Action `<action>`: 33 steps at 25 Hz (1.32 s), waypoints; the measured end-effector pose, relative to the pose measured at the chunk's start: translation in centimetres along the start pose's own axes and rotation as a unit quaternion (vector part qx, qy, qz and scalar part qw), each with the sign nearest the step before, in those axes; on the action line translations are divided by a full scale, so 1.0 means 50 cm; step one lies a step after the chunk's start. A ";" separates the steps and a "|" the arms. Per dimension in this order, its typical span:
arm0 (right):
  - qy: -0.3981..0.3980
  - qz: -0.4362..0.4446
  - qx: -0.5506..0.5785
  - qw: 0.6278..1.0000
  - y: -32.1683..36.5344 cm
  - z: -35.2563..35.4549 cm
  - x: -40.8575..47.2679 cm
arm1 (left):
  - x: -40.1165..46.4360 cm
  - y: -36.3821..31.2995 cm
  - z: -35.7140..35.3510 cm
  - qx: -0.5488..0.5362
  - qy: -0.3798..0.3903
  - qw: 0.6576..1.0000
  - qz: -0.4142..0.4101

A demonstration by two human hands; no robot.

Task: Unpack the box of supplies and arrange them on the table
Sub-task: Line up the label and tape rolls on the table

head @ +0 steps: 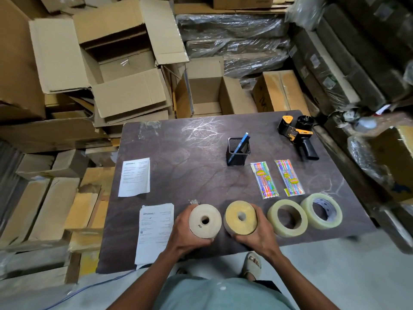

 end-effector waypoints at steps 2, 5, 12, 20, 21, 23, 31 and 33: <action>-0.008 0.001 -0.003 1.000 0.006 0.000 -0.003 | 0.003 0.002 0.004 -0.003 0.001 1.000 -0.007; -0.027 -0.003 0.004 1.000 0.013 -0.008 -0.006 | 0.010 0.004 0.021 -0.003 -0.010 1.000 -0.025; -0.051 0.011 0.026 0.998 0.100 -0.045 0.037 | 0.066 -0.008 0.123 -0.018 -0.078 0.995 -0.052; -0.052 0.082 0.059 0.994 0.273 -0.138 0.180 | 0.209 0.028 0.286 -0.014 -0.168 0.985 -0.036; -0.041 0.094 0.058 0.993 0.294 -0.150 0.204 | 0.229 0.033 0.303 -0.018 -0.176 0.984 -0.031; -0.025 0.114 0.054 0.992 0.329 -0.175 0.253 | 0.272 0.044 0.336 -0.019 -0.190 0.981 -0.027; 0.001 0.116 0.051 0.992 0.409 -0.287 0.429 | 0.439 0.104 0.431 0.004 -0.230 0.973 0.017; 0.008 0.112 0.055 0.992 0.423 -0.315 0.468 | 0.480 0.124 0.445 -0.005 -0.234 0.971 0.036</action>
Point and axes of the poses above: each hand's wrist, its own x-axis towards the middle knuckle, its own z-axis out of the back of the hand, y = z × x, the point moved 3 cm from there along x, towards the middle knuckle, and after that the axes turned 3 degrees about -y, right-handed, at the moved point
